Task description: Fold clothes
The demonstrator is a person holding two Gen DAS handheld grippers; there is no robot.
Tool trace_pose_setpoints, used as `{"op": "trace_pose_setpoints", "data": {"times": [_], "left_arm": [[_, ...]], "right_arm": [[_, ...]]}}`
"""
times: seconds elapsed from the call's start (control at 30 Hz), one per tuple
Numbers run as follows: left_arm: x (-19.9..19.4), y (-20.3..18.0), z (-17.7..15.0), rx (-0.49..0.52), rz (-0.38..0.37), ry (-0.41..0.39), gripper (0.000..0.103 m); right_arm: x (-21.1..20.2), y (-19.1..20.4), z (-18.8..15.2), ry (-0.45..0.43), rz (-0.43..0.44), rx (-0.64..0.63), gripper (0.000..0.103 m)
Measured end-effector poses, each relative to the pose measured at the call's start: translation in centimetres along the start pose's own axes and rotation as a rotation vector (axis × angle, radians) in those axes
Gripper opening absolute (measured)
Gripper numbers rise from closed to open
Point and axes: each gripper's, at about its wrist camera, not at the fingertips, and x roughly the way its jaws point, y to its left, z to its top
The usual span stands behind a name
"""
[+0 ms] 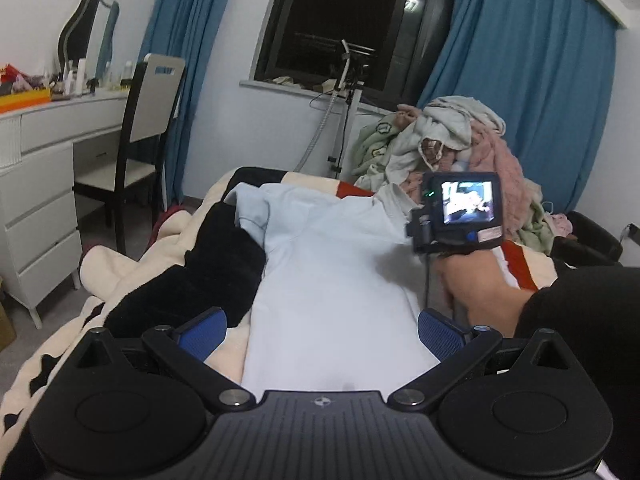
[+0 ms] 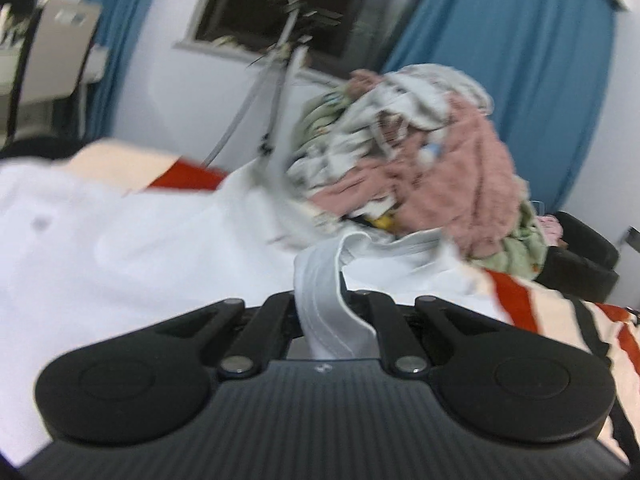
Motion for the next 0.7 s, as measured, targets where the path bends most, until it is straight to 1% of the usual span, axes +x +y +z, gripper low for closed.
{"op": "trace_pose_setpoints", "data": {"times": [0.07, 0.13, 0.2, 0.23, 0.27, 0.3, 0.33, 0.4, 0.47, 0.6, 0.7], "left_arm": [[0.9, 0.5, -0.1, -0.020, 0.003, 0.016, 0.103], [1.7, 1.0, -0.2, -0.038, 0.006, 0.032, 0.103], [2.3, 1.2, -0.4, -0.044, 0.015, 0.038, 0.103], [2.5, 1.2, -0.4, -0.039, 0.020, 0.042, 0.103], [2.6, 1.0, -0.4, -0.034, 0.019, 0.042, 0.103], [2.8, 0.9, -0.4, -0.025, 0.018, 0.040, 0.103], [2.9, 0.7, -0.4, -0.016, 0.017, 0.037, 0.103], [2.7, 0.2, -0.5, 0.007, 0.020, 0.030, 0.103], [2.6, -0.1, -0.5, 0.018, 0.020, 0.029, 0.103], [1.8, -0.6, -0.5, 0.024, 0.016, 0.024, 0.103], [0.5, -1.4, -0.5, 0.037, -0.004, 0.008, 0.103]], "right_arm": [[0.6, 1.6, -0.4, 0.012, 0.010, -0.026, 0.007], [0.9, 2.1, -0.7, 0.029, 0.038, -0.027, 0.008], [1.1, 1.6, -0.6, 0.058, 0.081, 0.016, 0.010], [1.0, 1.0, -0.5, 0.069, 0.107, 0.050, 0.021], [0.7, 0.4, -0.4, 0.073, 0.141, 0.094, 0.051], [0.1, -0.3, -0.3, 0.071, 0.182, 0.149, 0.067], [-0.9, -0.9, -0.3, 0.064, 0.221, 0.200, 0.088], [-3.2, -2.3, -0.3, 0.048, 0.290, 0.273, 0.088], [-6.0, -3.6, -0.1, 0.035, 0.323, 0.308, 0.088], [-12.7, -6.7, 0.4, -0.018, 0.363, 0.350, 0.088], [-18.8, -10.0, -0.2, -0.049, 0.368, 0.388, 0.088]]}}
